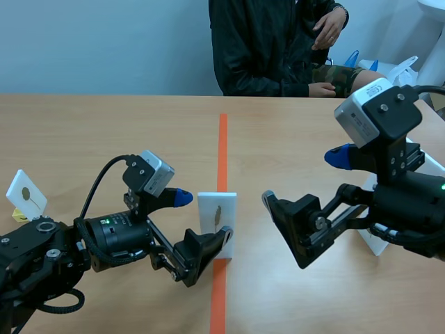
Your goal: Sort the leaf by its shape. The table is split by an orange tape line. A compound leaf with several leaflets goes to the left side, a simple leaf with one blade goes to the right side. Return to the home posture when a red brick is placed on the table.
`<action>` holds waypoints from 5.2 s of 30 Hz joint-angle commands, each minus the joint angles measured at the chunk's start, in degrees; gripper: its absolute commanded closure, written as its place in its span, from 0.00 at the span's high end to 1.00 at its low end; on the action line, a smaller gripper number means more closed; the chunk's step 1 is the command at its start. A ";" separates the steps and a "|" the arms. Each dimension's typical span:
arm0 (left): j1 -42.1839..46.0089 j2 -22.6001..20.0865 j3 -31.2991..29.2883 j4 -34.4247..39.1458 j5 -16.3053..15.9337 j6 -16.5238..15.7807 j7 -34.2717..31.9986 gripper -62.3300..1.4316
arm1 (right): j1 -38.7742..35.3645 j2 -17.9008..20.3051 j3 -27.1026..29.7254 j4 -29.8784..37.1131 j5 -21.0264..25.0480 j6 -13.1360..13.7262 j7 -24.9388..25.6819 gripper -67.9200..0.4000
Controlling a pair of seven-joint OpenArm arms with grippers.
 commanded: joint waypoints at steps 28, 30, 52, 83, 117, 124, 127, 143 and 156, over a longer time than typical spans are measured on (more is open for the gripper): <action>-6.62 1.55 10.56 -5.75 3.69 4.15 -2.47 0.54 | 0.63 0.13 0.52 0.74 0.22 -0.15 0.39 1.00; -6.49 1.55 10.56 -5.75 3.69 4.15 -2.58 0.49 | 0.63 0.13 0.52 0.74 0.22 -0.15 0.39 1.00; -6.19 1.38 10.32 -4.87 3.65 4.09 -1.60 0.08 | 0.63 0.13 0.52 0.74 0.22 -0.15 0.37 1.00; 24.96 0.07 -36.41 26.73 -10.10 4.76 11.30 0.08 | 0.68 0.15 2.80 0.76 0.22 -0.15 0.63 1.00; 14.29 2.84 -41.70 2.36 -4.02 17.90 3.52 0.09 | 0.66 0.13 2.78 0.76 0.22 -0.13 0.61 1.00; 13.77 2.82 -41.70 0.35 -4.26 17.86 3.04 0.23 | 0.66 0.13 2.78 0.76 0.22 -0.13 0.59 1.00; 13.79 2.82 -41.70 0.35 -4.26 17.86 3.10 0.31 | 0.66 0.13 2.78 0.76 0.22 -0.13 0.57 1.00; 19.47 1.53 -46.23 14.01 -8.79 16.76 4.57 0.90 | 0.66 0.13 2.78 0.76 0.22 -0.13 0.57 1.00; 34.60 0.39 -53.18 46.03 -16.96 0.92 14.34 1.00 | 0.66 0.13 2.78 0.76 0.22 -1.51 0.63 1.00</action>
